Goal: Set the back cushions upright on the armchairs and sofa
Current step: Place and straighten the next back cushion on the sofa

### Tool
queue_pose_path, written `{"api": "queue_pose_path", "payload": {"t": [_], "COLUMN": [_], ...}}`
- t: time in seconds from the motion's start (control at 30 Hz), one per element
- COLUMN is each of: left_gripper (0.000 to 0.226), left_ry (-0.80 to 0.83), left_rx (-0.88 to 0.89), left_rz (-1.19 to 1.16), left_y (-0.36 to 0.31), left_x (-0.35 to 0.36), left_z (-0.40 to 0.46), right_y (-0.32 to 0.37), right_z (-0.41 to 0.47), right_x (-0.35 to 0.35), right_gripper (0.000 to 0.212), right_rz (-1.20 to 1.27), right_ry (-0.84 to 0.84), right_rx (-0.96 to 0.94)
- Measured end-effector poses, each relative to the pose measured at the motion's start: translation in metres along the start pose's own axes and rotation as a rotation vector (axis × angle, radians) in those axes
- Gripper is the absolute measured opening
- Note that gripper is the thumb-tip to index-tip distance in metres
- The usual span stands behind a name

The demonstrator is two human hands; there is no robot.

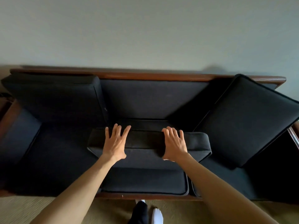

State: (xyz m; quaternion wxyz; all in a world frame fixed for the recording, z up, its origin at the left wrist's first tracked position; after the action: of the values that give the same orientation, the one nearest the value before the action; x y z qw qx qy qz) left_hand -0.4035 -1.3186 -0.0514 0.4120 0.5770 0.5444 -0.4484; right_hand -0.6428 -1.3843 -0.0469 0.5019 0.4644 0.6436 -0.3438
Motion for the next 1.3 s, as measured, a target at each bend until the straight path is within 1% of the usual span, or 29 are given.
{"api": "queue_pose_path", "payload": {"t": [0.1, 0.17, 0.27, 0.4, 0.5, 0.7, 0.9, 1.07, 1.3], "left_gripper": [0.114, 0.104, 0.097, 0.088, 0.080, 0.082, 0.086, 0.088, 0.094], "left_ry": [-0.002, -0.001, -0.004, -0.035, -0.069, -0.097, -0.063, -0.024, -0.011], "left_rx": [0.097, 0.138, 0.159, 0.186, 0.194, 0.191, 0.161, 0.154, 0.134], "left_rz": [-0.007, -0.016, -0.024, -0.021, -0.028, -0.018, -0.037, -0.062, -0.102], "left_y": [0.009, 0.016, 0.033, 0.054, 0.069, 0.094, 0.108, 0.108, 0.116], "left_x": [-0.005, -0.014, -0.023, -0.038, -0.055, -0.078, -0.084, -0.076, -0.078], "left_z": [0.021, 0.038, 0.061, 0.094, 0.124, 0.180, 0.217, 0.235, 0.256], "right_y": [-0.005, -0.007, -0.005, 0.000, 0.001, 0.003, 0.002, -0.002, -0.004], "right_z": [0.020, 0.036, 0.061, 0.092, 0.119, 0.176, 0.226, 0.247, 0.273], "right_x": [-0.003, -0.011, -0.023, -0.034, -0.044, -0.070, -0.073, -0.064, -0.067], "right_gripper": [0.110, 0.107, 0.107, 0.093, 0.088, 0.086, 0.089, 0.091, 0.098], "right_rz": [-0.002, 0.002, -0.014, -0.031, -0.021, -0.014, -0.030, -0.024, -0.018], "right_ry": [-0.001, 0.002, 0.026, 0.000, -0.020, -0.039, -0.031, 0.021, 0.033], "right_rx": [-0.040, -0.043, -0.044, -0.019, 0.010, 0.030, 0.017, 0.011, 0.013]}}
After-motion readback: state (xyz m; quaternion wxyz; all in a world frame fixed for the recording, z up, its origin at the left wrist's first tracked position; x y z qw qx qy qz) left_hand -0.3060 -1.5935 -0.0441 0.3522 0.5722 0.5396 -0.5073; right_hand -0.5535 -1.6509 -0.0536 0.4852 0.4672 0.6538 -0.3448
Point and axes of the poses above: each hand's wrist, its own z-axis towards the middle knuckle, its own x-axis out of the palm, y = z × x, the point moved 3 cm from there along z, towards the middle knuckle, and after that the axes turned 9 degrees about x, right-handed, at the moved point
